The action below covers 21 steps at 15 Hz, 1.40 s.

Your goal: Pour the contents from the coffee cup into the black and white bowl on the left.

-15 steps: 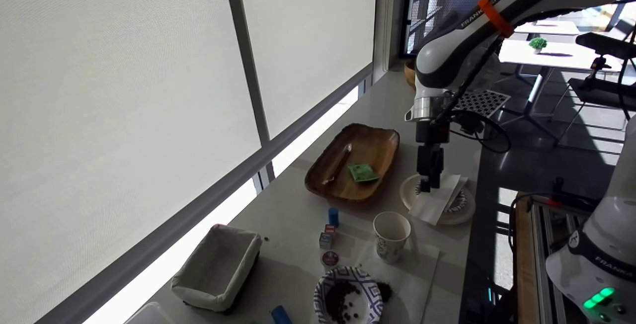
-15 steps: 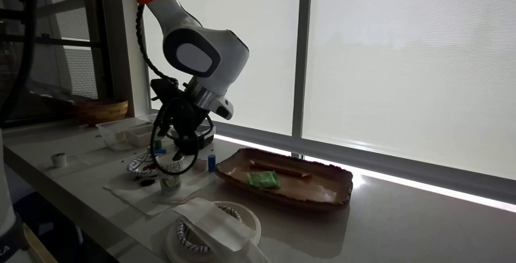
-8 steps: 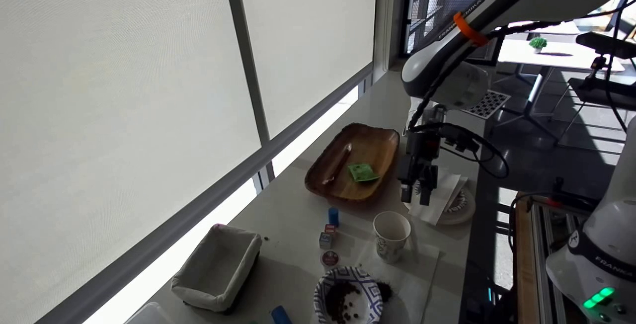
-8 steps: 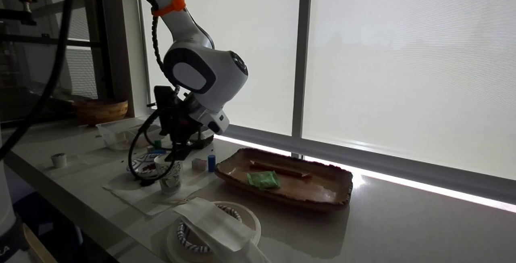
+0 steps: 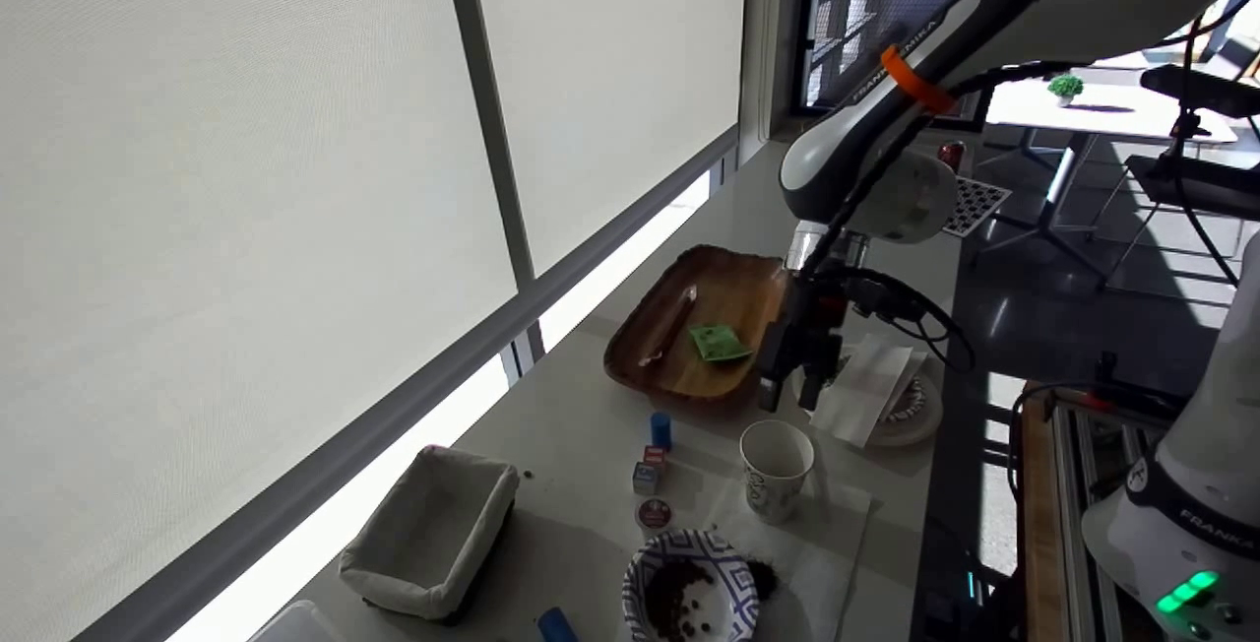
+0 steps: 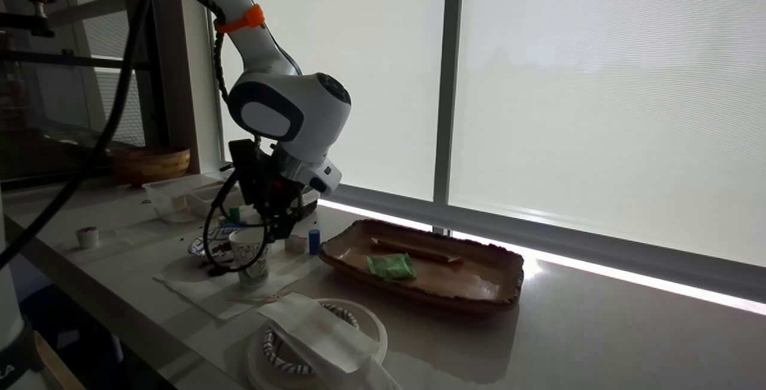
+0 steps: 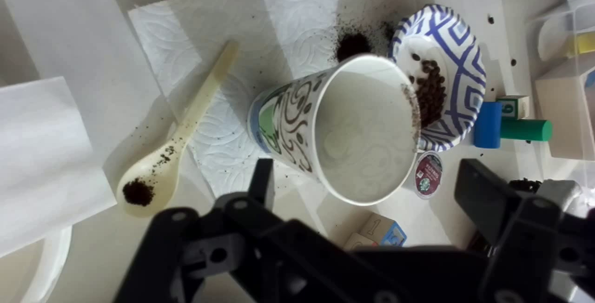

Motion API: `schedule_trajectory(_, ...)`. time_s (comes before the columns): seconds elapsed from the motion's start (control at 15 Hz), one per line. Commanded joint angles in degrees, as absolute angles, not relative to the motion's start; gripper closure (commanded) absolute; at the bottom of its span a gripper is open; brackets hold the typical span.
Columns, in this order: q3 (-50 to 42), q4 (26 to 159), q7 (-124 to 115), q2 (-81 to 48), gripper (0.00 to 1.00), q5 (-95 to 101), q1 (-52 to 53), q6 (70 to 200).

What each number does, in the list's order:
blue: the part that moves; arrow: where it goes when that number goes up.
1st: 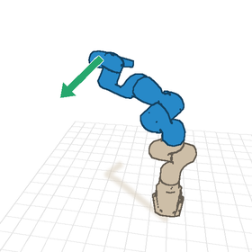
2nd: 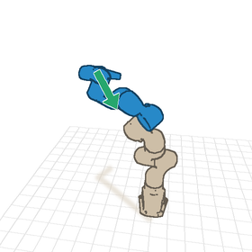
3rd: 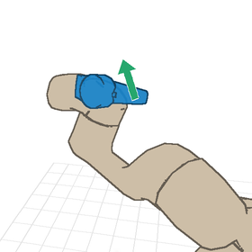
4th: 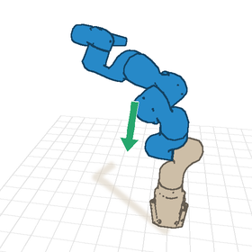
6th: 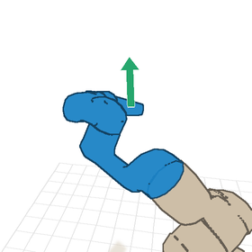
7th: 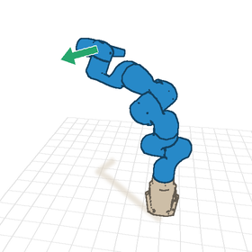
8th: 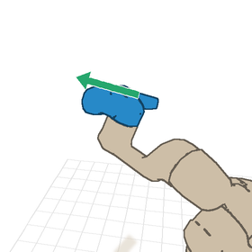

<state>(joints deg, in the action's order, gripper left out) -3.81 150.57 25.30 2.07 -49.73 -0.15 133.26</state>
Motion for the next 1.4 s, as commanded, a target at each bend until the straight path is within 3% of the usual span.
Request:
schedule_trajectory(0.0,-2.10,152.68,29.00,2.54,0.00,-44.93,0.04,137.50)
schedule_trajectory(1.07,0.23,153.57,47.60,-0.23,0.01,-44.04,1.22,143.63)
schedule_trajectory(1.2,0.91,153.59,48.40,-0.68,0.16,-44.54,1.45,145.41)
schedule_trajectory(1.33,1.44,153.42,49.63,-1.10,0.40,-45.87,1.56,146.85)
